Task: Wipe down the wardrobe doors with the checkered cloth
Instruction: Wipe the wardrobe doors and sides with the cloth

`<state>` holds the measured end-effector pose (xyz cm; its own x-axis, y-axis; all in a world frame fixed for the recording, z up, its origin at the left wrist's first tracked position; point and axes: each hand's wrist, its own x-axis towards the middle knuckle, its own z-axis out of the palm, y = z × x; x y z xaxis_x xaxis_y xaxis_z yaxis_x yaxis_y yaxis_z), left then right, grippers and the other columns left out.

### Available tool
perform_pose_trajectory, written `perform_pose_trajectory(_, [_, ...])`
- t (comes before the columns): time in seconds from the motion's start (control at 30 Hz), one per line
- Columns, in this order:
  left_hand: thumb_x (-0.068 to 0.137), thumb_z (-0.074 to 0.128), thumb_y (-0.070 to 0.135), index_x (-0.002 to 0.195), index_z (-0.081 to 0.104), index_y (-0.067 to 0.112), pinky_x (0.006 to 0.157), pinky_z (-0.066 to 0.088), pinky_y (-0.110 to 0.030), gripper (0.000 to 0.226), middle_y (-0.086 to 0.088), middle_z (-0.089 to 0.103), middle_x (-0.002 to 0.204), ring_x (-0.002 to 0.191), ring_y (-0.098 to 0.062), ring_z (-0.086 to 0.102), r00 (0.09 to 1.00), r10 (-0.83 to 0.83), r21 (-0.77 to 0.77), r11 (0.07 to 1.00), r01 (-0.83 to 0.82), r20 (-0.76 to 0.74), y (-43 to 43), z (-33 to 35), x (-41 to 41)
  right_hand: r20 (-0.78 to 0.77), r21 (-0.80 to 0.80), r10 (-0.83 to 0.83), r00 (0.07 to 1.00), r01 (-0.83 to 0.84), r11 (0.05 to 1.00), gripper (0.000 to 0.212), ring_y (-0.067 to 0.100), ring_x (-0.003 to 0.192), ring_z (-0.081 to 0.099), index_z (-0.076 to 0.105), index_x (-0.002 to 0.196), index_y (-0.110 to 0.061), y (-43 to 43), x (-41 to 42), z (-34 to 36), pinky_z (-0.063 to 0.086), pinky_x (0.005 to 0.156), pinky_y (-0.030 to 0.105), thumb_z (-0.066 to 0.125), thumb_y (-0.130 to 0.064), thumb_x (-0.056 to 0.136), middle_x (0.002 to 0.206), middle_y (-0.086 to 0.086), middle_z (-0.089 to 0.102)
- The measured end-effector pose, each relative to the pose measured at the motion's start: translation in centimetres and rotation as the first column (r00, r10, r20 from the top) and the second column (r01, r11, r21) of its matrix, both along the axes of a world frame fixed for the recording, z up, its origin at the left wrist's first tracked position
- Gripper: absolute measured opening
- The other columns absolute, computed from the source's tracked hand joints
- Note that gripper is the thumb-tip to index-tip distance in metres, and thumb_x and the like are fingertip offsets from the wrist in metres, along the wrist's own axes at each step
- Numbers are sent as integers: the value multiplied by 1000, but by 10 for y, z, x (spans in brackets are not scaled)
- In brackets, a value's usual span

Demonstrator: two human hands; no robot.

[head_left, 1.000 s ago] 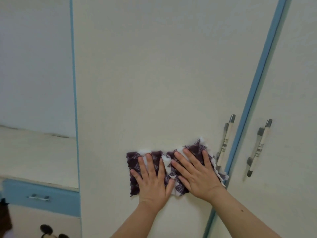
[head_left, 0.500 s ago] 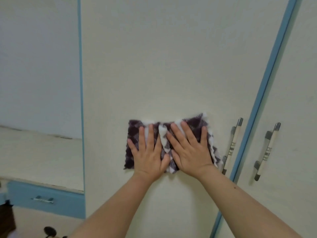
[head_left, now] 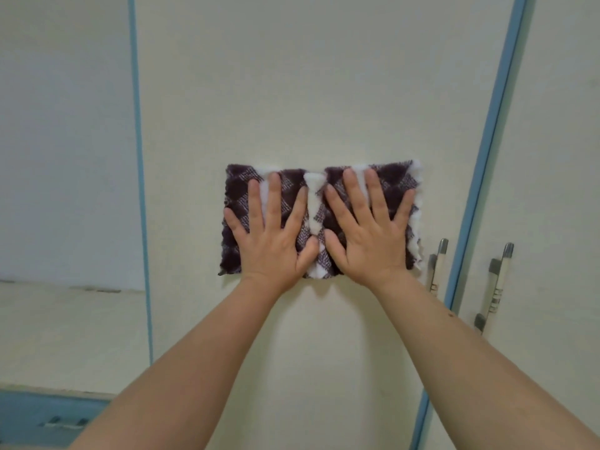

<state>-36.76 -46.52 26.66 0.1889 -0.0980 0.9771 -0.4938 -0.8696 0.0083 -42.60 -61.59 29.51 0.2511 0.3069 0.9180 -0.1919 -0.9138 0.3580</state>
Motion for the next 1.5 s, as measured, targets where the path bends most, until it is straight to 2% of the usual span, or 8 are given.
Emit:
perform_pose_trajectory(0.1, [88,18,62,146,1,36,104,-4,-66,66,0,-21,154,141,-26,-16,1000,6,7,1000,-7,22,1,-5,3,28,140,-28,999,24,990,60,23,143,2,8,148,-29,-4,-1,-20,-1,104,67,20,-53,94,158,-2,-2])
perform_pose_trajectory(0.2, [87,19,65,147,5,34,104,-2,-67,69,-1,-22,154,142,-29,-10,999,-2,29,1000,1,46,-1,-14,3,51,247,-51,997,37,968,63,22,143,-7,-3,148,-31,-9,-2,-46,-5,104,67,19,-54,94,155,-5,-15])
perform_pose_trajectory(0.37, [86,23,66,147,6,34,103,-1,-67,71,-3,-19,154,142,-30,-8,996,-22,94,995,14,84,0,-23,2,27,329,-31,999,21,944,62,24,143,-9,-4,148,-30,-10,-5,-71,-3,107,62,16,-53,94,156,-3,-15])
perform_pose_trajectory(0.57, [82,33,67,147,8,34,104,-1,-66,77,-4,-14,155,143,-31,-4,990,-54,209,978,26,133,6,-41,2,-20,460,-42,999,47,887,61,24,144,-9,-3,149,-30,-2,-5,-114,0,103,68,13,-53,94,156,-2,-14])
perform_pose_trajectory(1.03, [86,26,66,146,13,35,105,2,-64,69,-1,-11,156,143,-27,-1,989,-17,259,966,-22,147,20,-60,8,-60,284,-35,998,51,957,64,26,143,-13,-5,148,-31,0,-3,-102,-7,99,70,15,-56,93,155,-1,-18])
perform_pose_trajectory(1.27, [85,24,70,147,9,34,106,-2,-61,74,0,-13,156,143,-27,-6,993,112,-7,994,-112,37,65,-60,28,-40,117,-14,999,19,993,63,29,143,-8,6,149,-32,42,14,-63,-4,98,74,23,-54,93,156,2,-13])
perform_pose_trajectory(1.4, [85,18,70,147,0,36,107,-1,-60,72,3,-17,155,143,-25,-9,992,101,-134,985,-110,-75,91,-81,36,-85,-17,11,996,-12,1000,60,31,143,5,18,147,-30,77,26,-54,-2,98,73,29,-51,92,157,6,10])
perform_pose_trajectory(1.5, [87,20,68,147,0,33,106,6,-63,72,-12,2,155,142,-31,-2,989,70,-201,975,-95,-129,112,-96,41,-116,-107,43,992,-56,993,60,32,140,15,26,145,-30,102,36,-52,-1,98,73,36,-50,90,153,7,21])
